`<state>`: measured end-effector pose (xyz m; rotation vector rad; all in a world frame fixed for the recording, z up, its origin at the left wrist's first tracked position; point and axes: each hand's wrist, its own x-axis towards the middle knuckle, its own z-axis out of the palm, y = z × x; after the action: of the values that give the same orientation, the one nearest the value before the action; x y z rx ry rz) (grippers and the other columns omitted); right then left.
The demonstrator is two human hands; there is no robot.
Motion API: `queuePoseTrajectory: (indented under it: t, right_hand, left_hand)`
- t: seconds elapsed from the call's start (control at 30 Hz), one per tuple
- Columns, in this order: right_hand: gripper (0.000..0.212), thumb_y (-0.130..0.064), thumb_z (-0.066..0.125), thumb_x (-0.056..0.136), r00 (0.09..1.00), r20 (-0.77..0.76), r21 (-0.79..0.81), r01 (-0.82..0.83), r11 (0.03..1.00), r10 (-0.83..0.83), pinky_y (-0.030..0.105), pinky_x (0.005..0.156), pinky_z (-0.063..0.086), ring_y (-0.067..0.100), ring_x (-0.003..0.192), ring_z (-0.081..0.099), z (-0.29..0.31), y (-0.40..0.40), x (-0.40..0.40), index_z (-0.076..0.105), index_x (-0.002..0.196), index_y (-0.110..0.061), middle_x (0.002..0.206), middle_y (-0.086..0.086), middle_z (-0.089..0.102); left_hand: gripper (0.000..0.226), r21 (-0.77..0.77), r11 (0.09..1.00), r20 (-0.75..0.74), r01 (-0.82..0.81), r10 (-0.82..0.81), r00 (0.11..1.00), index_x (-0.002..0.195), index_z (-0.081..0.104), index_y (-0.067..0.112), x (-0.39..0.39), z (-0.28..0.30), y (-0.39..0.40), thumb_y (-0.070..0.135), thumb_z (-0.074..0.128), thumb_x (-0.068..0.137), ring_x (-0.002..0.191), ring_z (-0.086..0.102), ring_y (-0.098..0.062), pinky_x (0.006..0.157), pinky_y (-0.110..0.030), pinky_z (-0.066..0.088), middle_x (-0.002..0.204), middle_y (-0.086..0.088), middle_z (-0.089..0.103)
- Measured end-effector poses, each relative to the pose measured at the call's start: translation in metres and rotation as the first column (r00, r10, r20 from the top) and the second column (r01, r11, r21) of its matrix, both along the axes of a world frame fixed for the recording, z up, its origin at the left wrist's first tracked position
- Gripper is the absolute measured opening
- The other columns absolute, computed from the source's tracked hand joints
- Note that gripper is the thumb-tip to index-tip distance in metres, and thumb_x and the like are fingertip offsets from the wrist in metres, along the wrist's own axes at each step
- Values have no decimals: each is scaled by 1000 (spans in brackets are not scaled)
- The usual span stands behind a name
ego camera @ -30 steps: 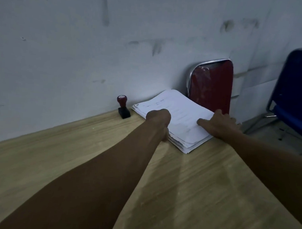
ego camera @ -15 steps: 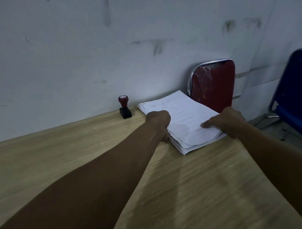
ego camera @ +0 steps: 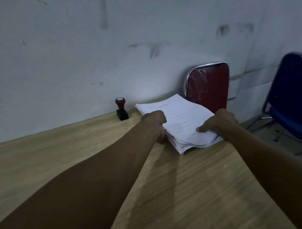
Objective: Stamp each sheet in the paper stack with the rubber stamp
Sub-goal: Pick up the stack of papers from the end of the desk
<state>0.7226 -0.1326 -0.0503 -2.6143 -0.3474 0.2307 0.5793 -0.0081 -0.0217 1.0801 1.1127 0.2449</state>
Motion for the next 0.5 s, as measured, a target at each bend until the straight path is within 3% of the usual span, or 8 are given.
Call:
queuePoseTrajectory:
  t: [0.1,0.2,0.27,0.37,0.43,0.5]
  right_hand:
    - [101,-41,92,58,1000,-10,-2,21,1000,-21,43,97,46,37,122,50,1,2,-6,39,136,-3,135,21,46]
    - [97,-42,92,57,1000,-18,11,16,1000,-15,42,93,48,36,118,52,-2,-1,-10,43,131,-4,130,18,51]
    - [92,-43,92,56,1000,-15,41,11,999,-10,41,90,49,35,115,54,-7,-5,-13,46,126,-4,124,17,54]
    - [95,-46,94,49,999,-30,89,20,996,-17,47,91,50,34,110,56,-14,-12,-22,47,123,-7,119,14,56]
    - [98,-48,94,44,999,-43,113,10,994,-6,50,89,52,33,107,57,-17,-17,-28,47,121,-8,116,13,57]
    - [97,-47,94,41,997,-74,130,3,991,7,50,87,53,33,104,57,-17,-23,-33,49,117,-8,112,13,58]
  left_hand:
    - [17,-56,998,-50,-20,17,999,94,44,2,1,-1,3,9,59,86,111,52,-27,102,-39,42,115,-7,51]
    - [13,-6,1000,-48,10,-10,999,88,47,3,0,-3,-2,7,60,85,96,55,-29,94,-40,46,99,-9,56]
    - [12,96,995,6,-9,9,1000,93,53,3,1,-10,-2,-1,57,83,84,56,-29,82,-40,50,86,-11,55]
    - [30,320,947,59,-27,9,998,109,58,-2,-1,-19,1,-5,53,80,84,61,-28,67,-32,51,98,-15,62]
    - [31,446,895,89,-18,-24,996,111,58,2,-9,-21,3,-2,52,81,91,63,-29,77,-37,56,107,-13,63]
    - [26,542,840,153,4,-104,983,107,57,9,-25,-20,5,-1,52,84,89,62,-24,81,-37,56,100,-6,63]
